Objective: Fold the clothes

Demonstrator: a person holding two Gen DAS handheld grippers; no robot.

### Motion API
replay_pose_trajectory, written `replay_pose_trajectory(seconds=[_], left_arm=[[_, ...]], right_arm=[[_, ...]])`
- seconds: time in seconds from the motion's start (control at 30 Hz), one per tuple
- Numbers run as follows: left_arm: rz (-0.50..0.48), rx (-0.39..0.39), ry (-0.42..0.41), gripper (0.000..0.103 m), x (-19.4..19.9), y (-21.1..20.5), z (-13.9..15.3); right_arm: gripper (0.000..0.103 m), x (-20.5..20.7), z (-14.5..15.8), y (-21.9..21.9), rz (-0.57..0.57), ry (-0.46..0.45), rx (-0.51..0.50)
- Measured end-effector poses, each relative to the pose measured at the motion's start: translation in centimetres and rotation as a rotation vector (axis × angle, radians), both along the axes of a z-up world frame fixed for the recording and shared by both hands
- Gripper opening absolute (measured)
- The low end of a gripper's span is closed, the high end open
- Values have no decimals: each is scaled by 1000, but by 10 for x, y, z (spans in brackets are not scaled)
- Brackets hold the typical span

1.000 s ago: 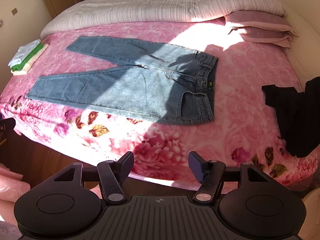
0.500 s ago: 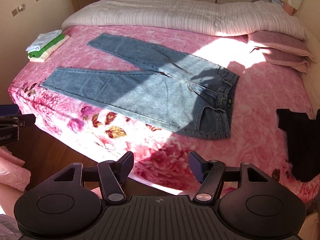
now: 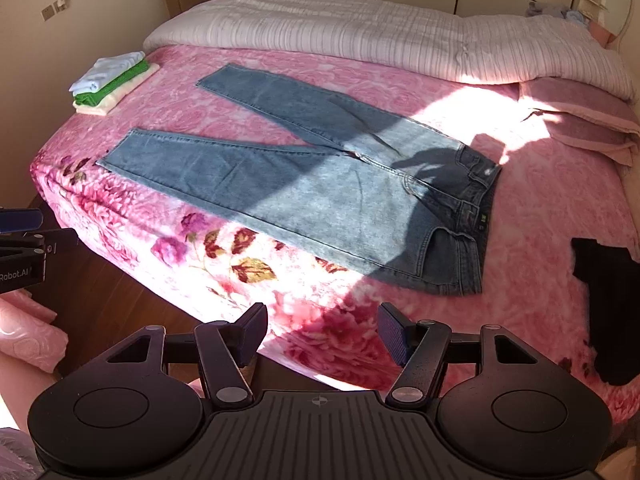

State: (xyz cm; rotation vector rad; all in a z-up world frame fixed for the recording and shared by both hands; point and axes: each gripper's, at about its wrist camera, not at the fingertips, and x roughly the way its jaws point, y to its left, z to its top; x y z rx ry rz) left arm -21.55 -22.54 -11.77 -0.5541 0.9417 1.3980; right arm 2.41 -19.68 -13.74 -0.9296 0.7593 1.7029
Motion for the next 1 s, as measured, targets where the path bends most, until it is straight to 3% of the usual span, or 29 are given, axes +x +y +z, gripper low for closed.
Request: replay_pose_trajectory(seconds=[1.0], left_arm=[[25,25,-18,46,-20,8,2]], right_arm=[[64,-1,7,3,-44,17,11]])
